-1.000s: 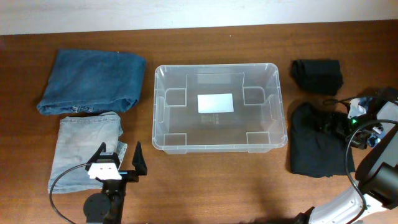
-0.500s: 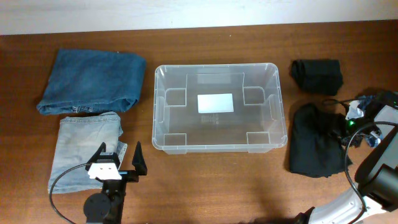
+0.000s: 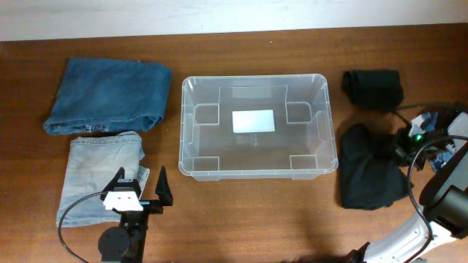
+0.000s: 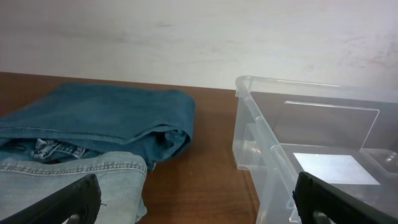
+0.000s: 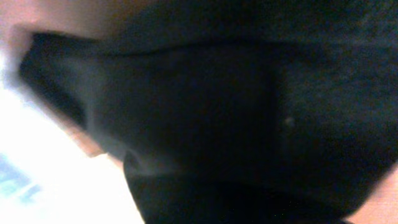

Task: Pack container
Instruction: 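Lower the right gripper and grasp the black shirt, then lift the black shirt and carry it left over the container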

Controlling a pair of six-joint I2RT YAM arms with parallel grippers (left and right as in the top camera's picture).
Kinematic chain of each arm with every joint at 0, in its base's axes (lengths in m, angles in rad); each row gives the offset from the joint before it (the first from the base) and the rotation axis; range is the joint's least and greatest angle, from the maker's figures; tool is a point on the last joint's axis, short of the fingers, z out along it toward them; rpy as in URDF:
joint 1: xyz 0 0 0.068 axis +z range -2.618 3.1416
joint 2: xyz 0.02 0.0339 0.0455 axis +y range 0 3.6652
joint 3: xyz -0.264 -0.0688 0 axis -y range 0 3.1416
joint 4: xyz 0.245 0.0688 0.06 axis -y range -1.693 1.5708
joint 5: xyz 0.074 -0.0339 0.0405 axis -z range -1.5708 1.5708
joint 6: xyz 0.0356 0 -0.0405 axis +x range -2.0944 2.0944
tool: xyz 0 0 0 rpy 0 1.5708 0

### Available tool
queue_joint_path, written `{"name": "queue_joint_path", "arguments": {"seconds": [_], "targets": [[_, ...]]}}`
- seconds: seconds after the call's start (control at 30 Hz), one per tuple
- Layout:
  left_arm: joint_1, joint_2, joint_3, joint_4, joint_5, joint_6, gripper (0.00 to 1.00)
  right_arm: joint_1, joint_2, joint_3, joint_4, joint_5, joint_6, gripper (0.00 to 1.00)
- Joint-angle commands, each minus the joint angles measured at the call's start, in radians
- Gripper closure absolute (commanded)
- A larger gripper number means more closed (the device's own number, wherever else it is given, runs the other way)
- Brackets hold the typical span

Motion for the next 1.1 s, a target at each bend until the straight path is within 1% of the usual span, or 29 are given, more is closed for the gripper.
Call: {"name": "queue_joint_path", "arguments": {"seconds": [0.0, 0.07, 0.17, 0.33, 0.4, 0.5, 0.7, 0.77, 0.83, 0.87, 0.9, 0.97, 1.07], "targets": [[0.004, -0.004, -0.002, -0.008, 0.001, 0.016, 0.01, 0.005, -0.008, 0.2, -0.114, -0.237, -0.01, 0.96], [0.004, -0.004, -0.002, -0.008, 0.001, 0.016, 0.01, 0.005, -0.009, 0.299, -0.201, -0.359, -0.051, 0.96], [0.004, -0.004, -0.002, -0.008, 0.001, 0.016, 0.01, 0.005, -0.01, 0.443, -0.319, -0.47, -0.052, 0.96], [0.004, -0.004, -0.002, -0.008, 0.001, 0.016, 0.01, 0.013, -0.011, 0.668, -0.506, -0.505, -0.053, 0.96], [0.004, -0.004, -0.002, -0.008, 0.001, 0.016, 0.01, 0.034, -0.031, 0.721, -0.515, -0.504, -0.041, 0.96], [0.004, -0.004, -0.002, -0.008, 0.001, 0.016, 0.0, 0.084, -0.078, 0.739, -0.514, -0.505, -0.004, 0.96], [0.004, -0.004, -0.002, -0.008, 0.001, 0.016, 0.01, 0.263, -0.144, 0.752, -0.495, -0.502, 0.089, 0.96], [0.004, -0.004, -0.002, -0.008, 0.001, 0.016, 0.01, 0.345, -0.154, 0.752, -0.462, -0.469, 0.163, 0.96], [0.004, -0.004, -0.002, -0.008, 0.001, 0.016, 0.01, 0.431, -0.158, 0.752, -0.417, -0.386, 0.269, 0.96], [0.004, -0.004, -0.002, -0.008, 0.001, 0.016, 0.0, 0.499, -0.157, 0.752, -0.378, -0.299, 0.359, 0.96], [0.004, -0.004, -0.002, -0.008, 0.001, 0.016, 0.01, 0.534, -0.157, 0.75, -0.358, -0.251, 0.407, 0.96], [0.004, -0.004, -0.002, -0.008, 0.001, 0.016, 0.01, 0.641, -0.157, 0.743, -0.293, -0.111, 0.564, 0.96], [0.004, -0.004, -0.002, -0.008, 0.001, 0.016, 0.01, 0.78, -0.155, 0.737, -0.215, 0.037, 0.759, 0.96]]}}
